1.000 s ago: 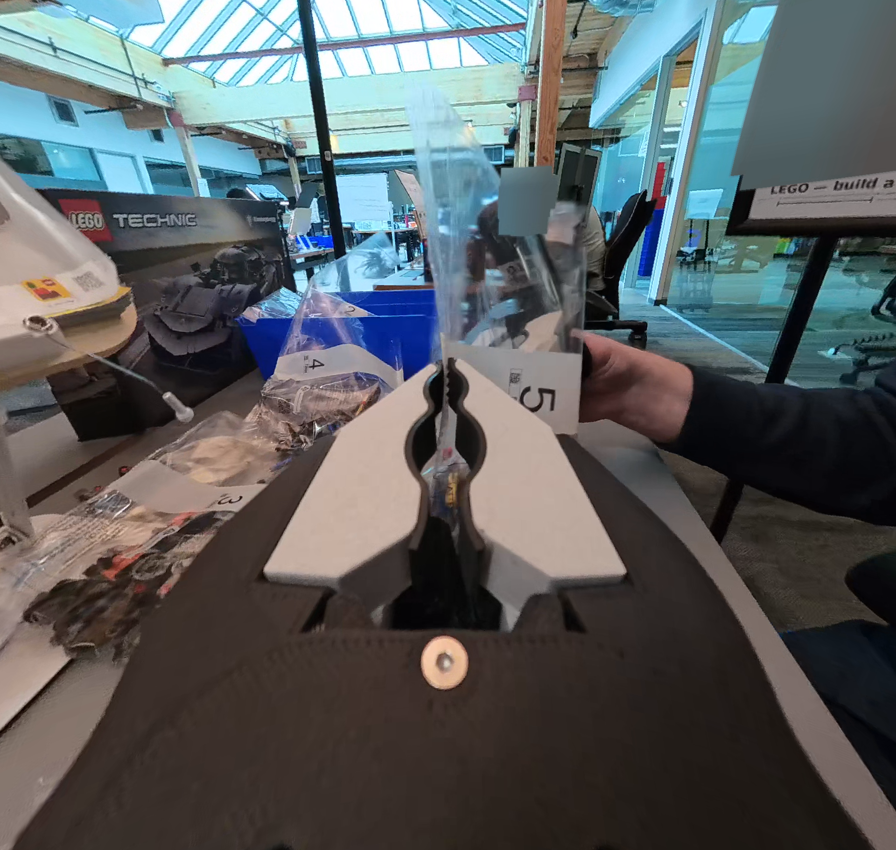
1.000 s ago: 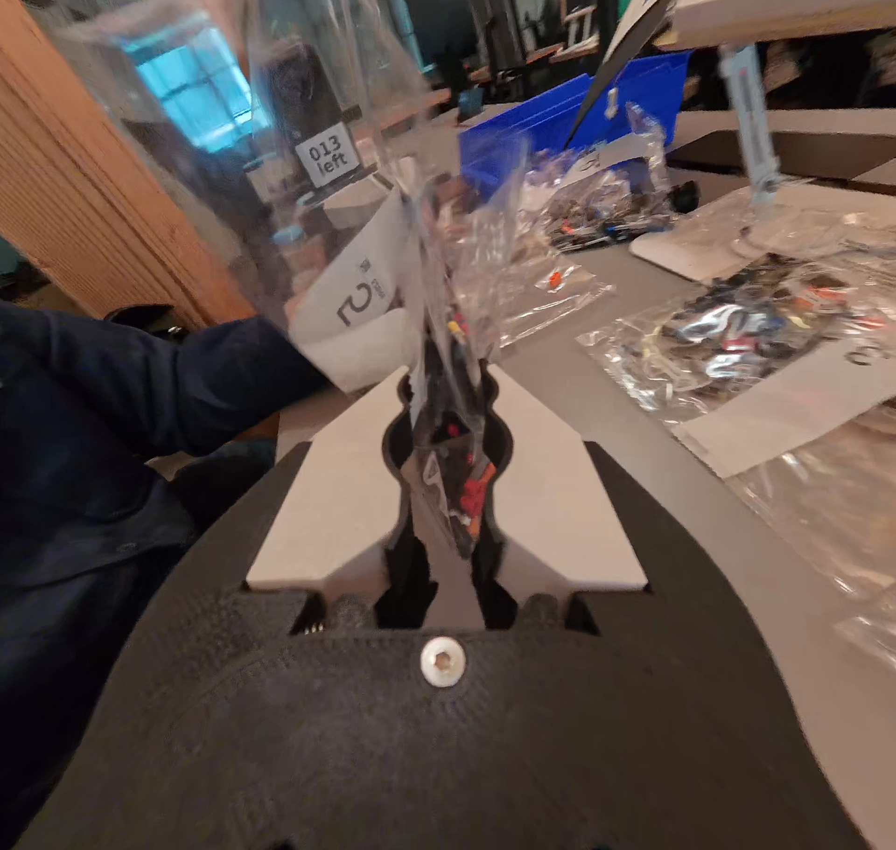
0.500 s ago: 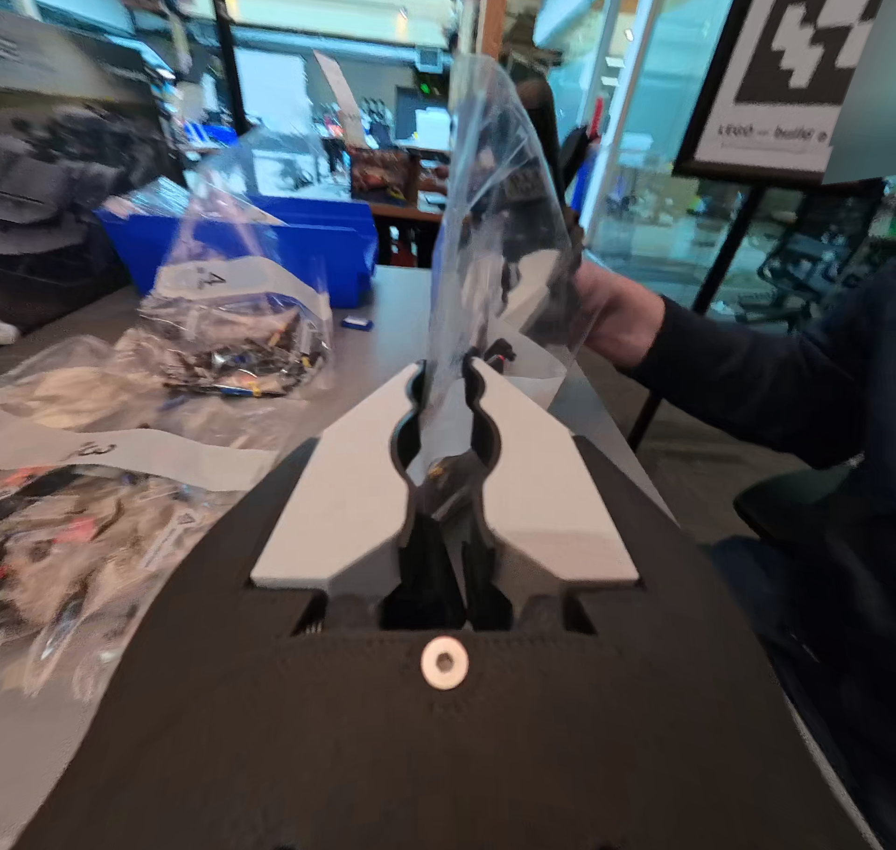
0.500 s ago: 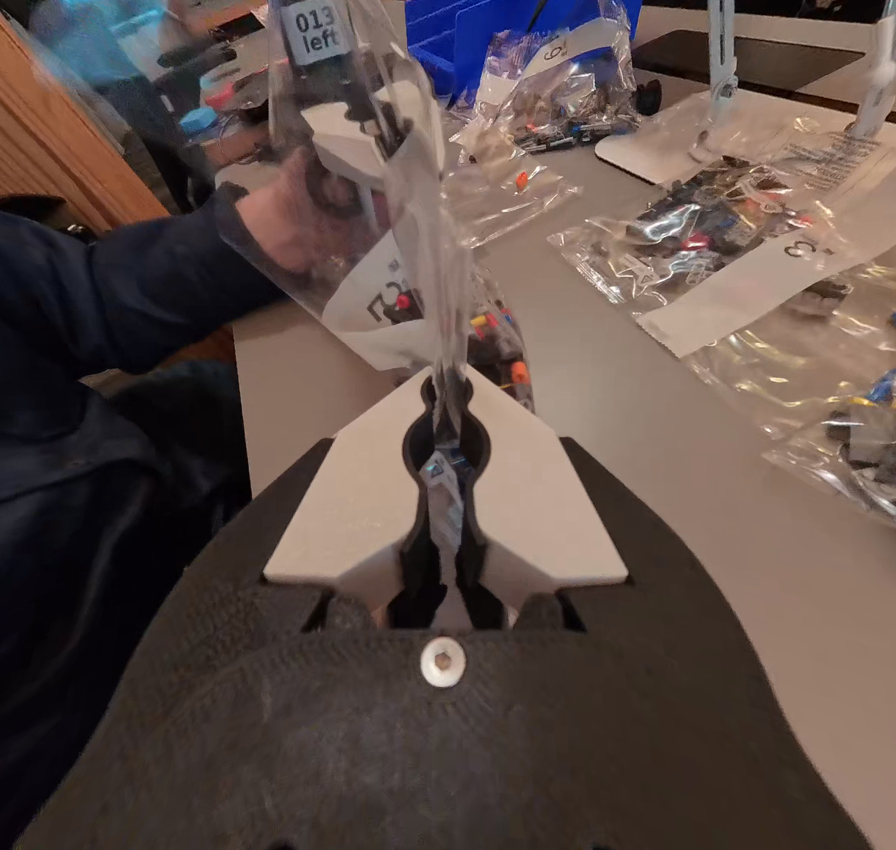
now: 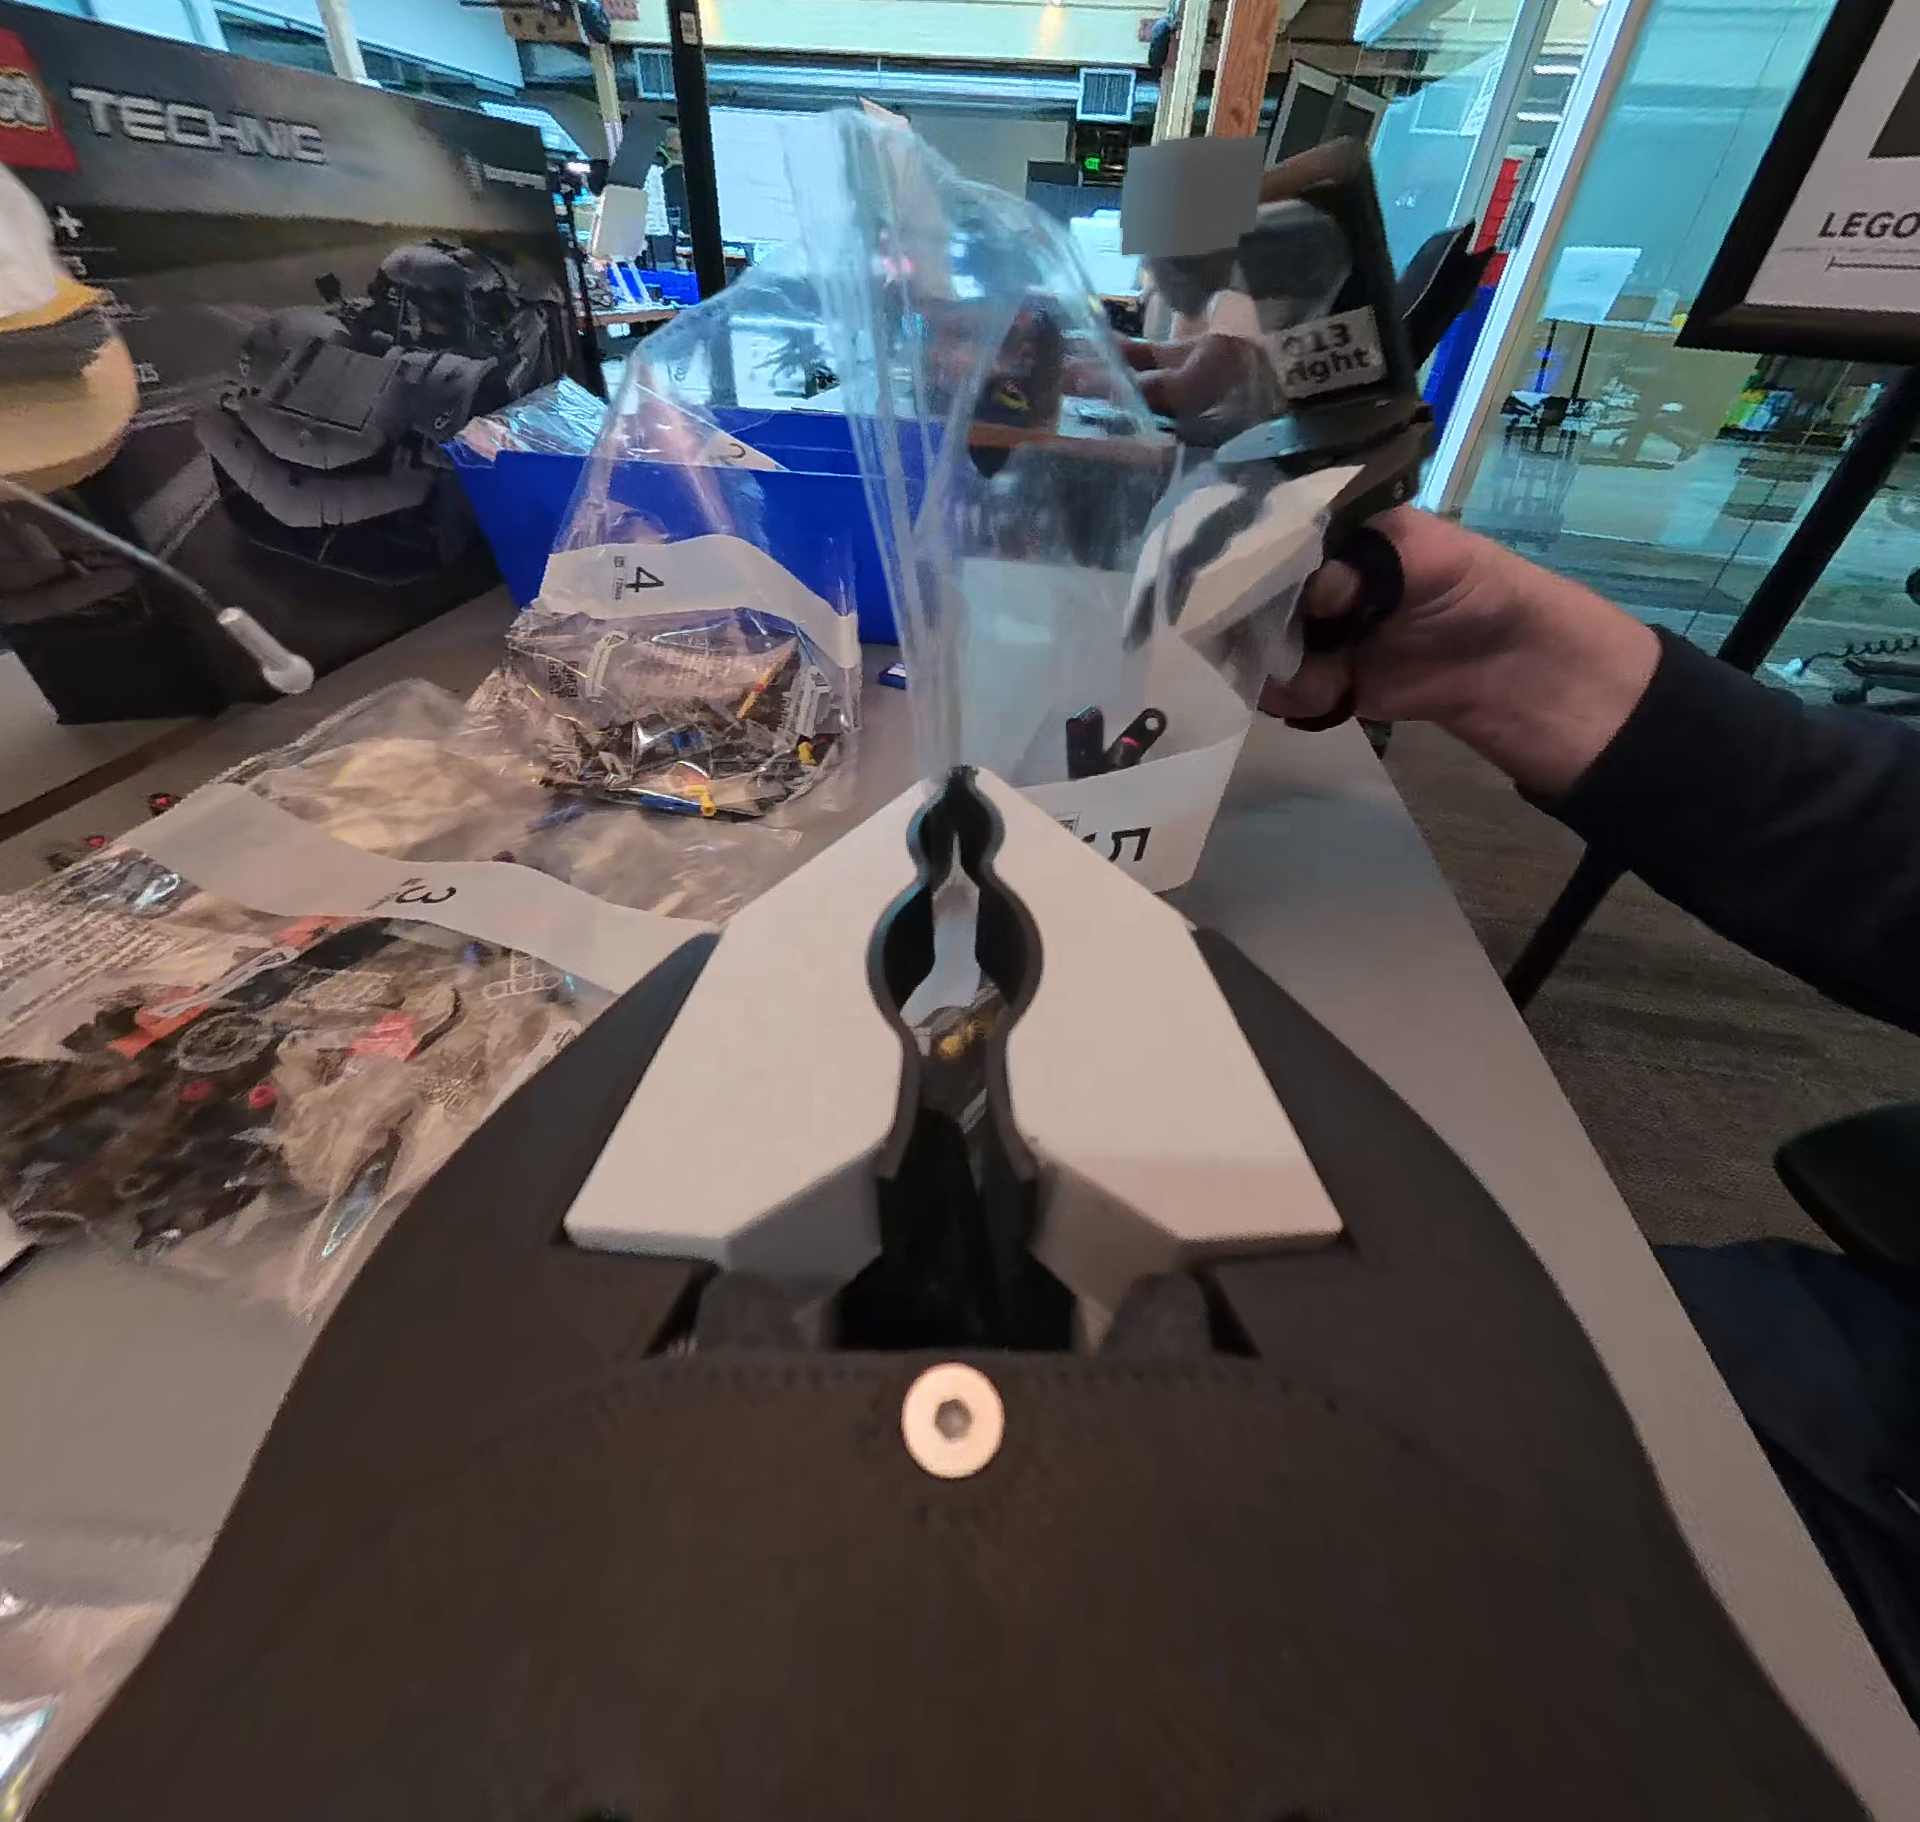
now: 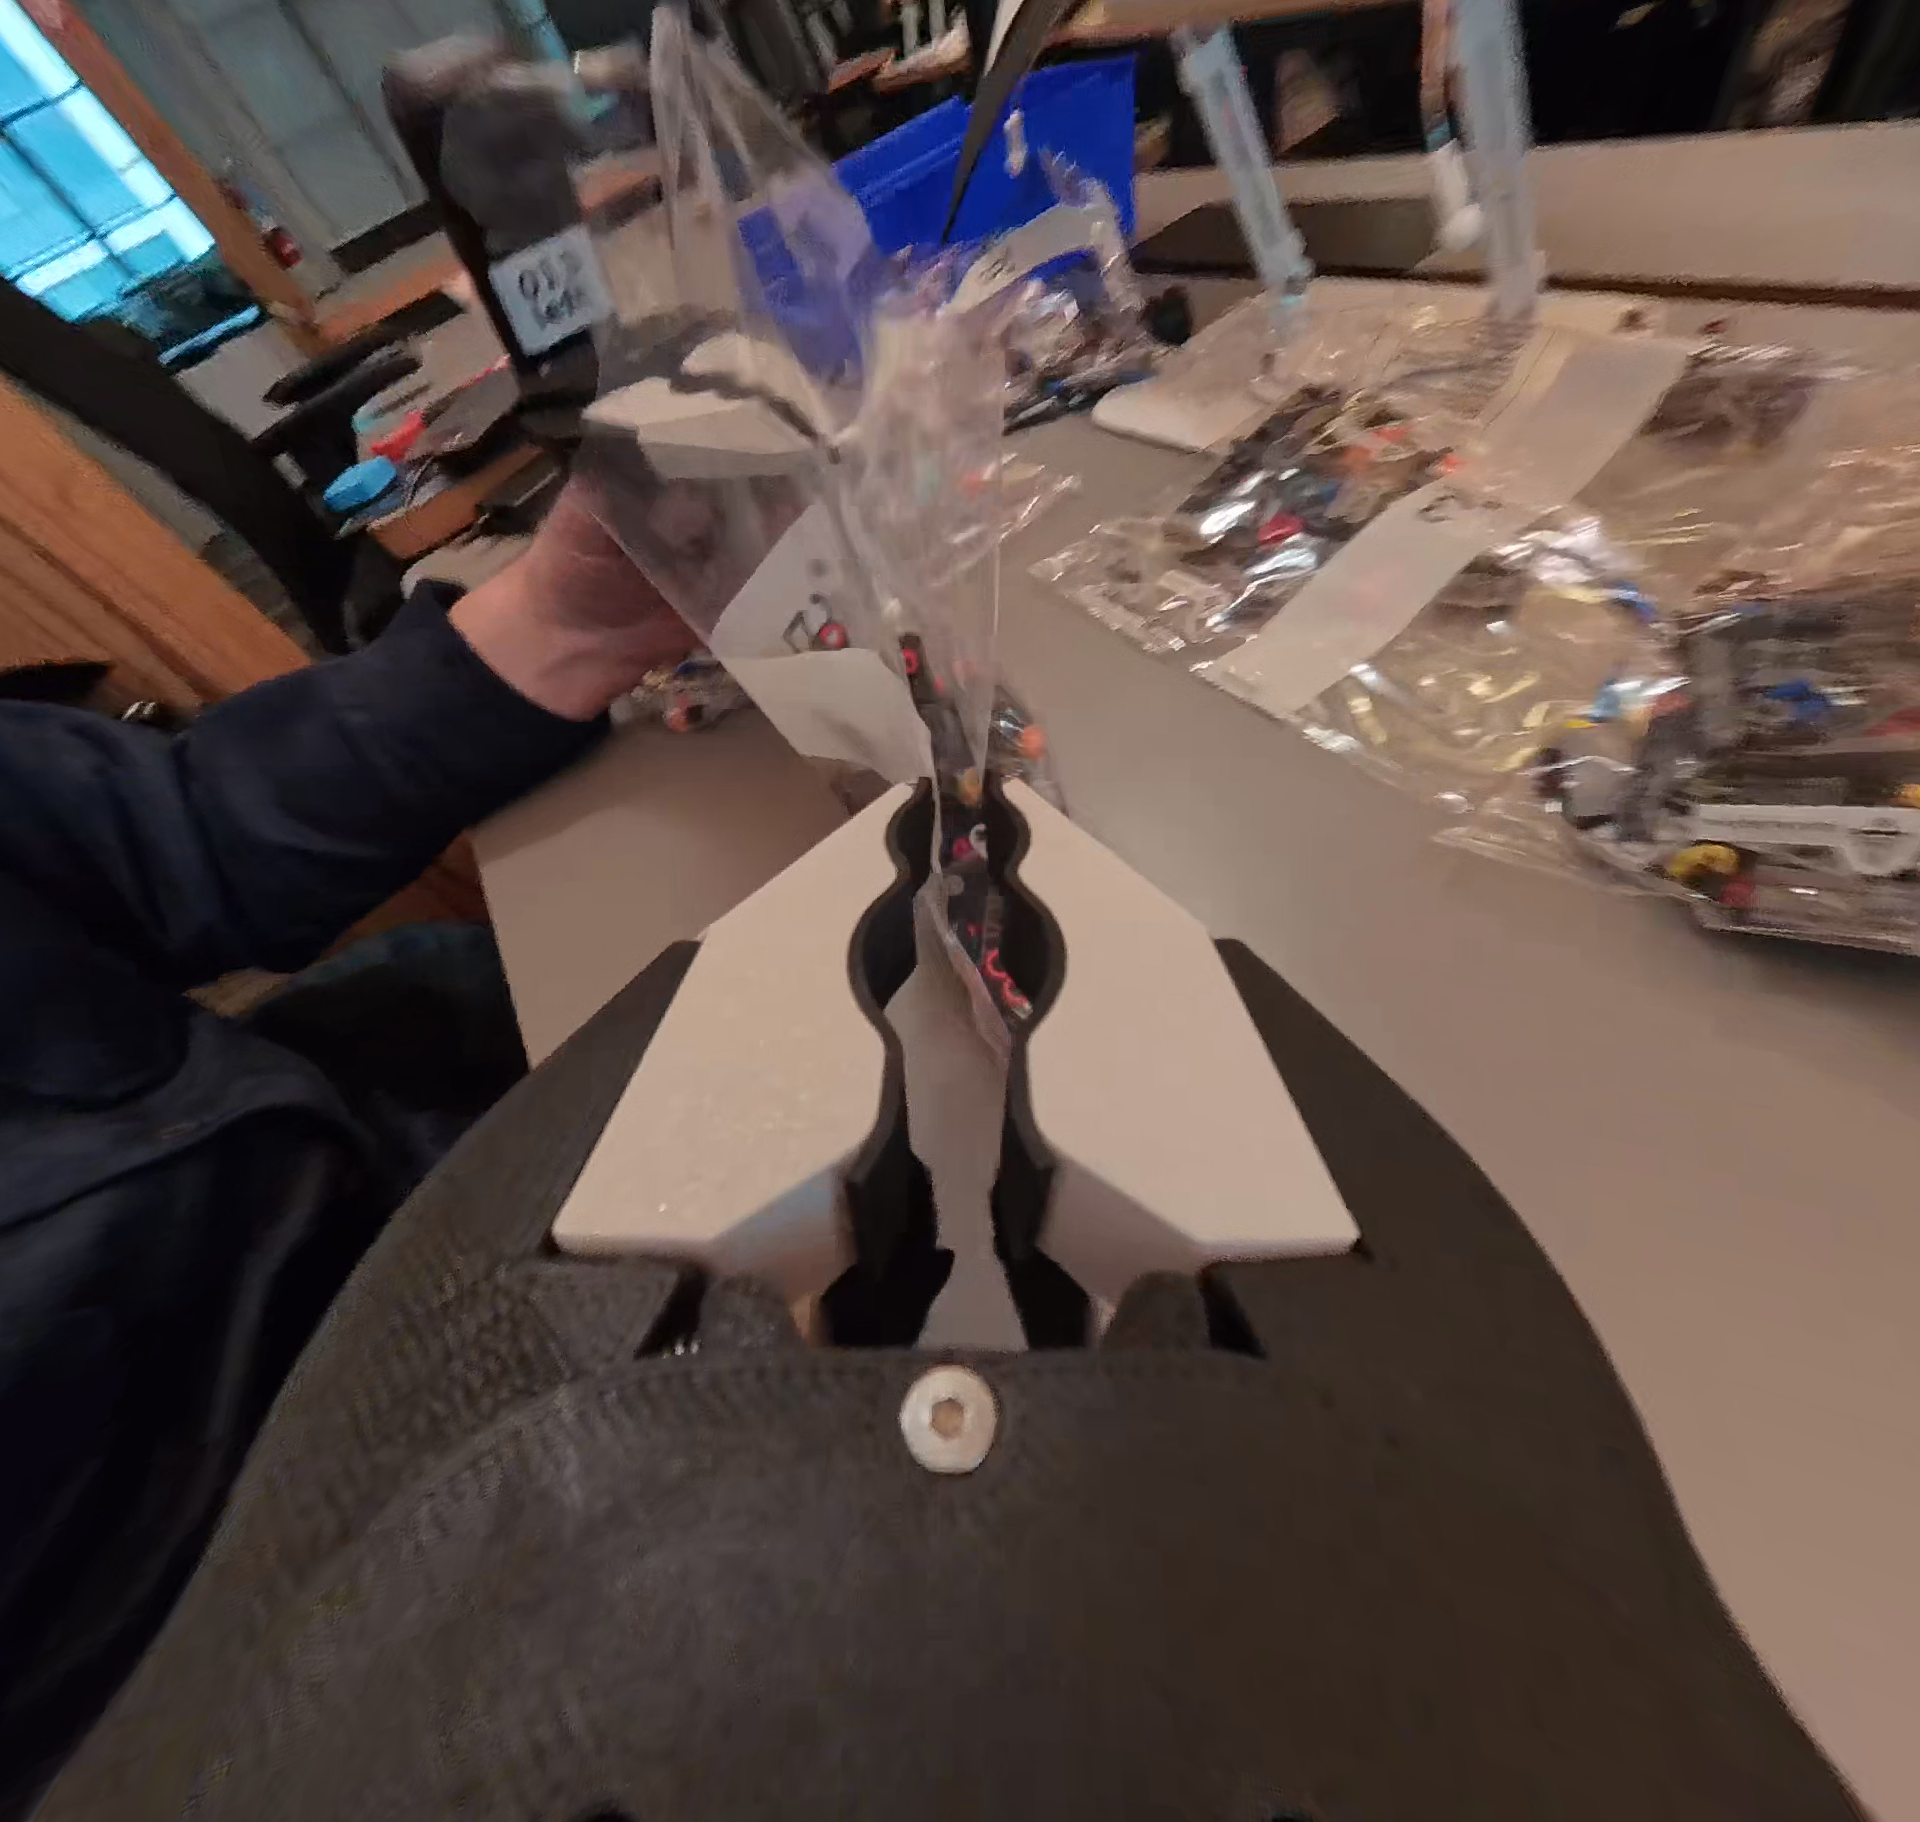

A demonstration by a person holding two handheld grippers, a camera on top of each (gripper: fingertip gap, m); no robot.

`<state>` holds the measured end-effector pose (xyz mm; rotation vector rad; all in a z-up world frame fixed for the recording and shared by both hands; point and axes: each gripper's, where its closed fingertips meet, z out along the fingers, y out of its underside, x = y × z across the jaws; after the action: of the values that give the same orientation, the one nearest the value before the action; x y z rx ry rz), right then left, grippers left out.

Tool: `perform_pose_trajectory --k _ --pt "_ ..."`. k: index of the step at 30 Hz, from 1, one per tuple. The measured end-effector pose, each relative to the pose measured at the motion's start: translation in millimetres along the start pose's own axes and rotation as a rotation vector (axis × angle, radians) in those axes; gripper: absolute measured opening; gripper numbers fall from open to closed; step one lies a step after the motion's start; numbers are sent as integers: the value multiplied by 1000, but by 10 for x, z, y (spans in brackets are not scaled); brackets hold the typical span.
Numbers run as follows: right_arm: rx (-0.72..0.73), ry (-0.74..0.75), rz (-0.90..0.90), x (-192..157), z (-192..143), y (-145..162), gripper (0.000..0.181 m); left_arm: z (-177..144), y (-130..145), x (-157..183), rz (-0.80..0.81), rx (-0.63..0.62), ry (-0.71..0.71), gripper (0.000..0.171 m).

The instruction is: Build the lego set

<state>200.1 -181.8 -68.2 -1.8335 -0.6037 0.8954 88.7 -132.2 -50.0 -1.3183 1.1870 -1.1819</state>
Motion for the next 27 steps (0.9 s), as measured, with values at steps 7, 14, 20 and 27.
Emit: perform_pose_trajectory --k 7,14,20,27 --pt "182 424 183 1017 -583 -224 54 -90 -50 -138 -42 61 -52 1" --pt "215 587 381 1917 -727 -163 56 -90 -40 -154 -37 67 -65 2" --pt "122 637 454 2306 -537 -69 45 -84 -50 -133 -29 66 -59 2" --pt "148 599 444 2380 -420 -143 0 -97 -54 -149 -19 62 -64 2"
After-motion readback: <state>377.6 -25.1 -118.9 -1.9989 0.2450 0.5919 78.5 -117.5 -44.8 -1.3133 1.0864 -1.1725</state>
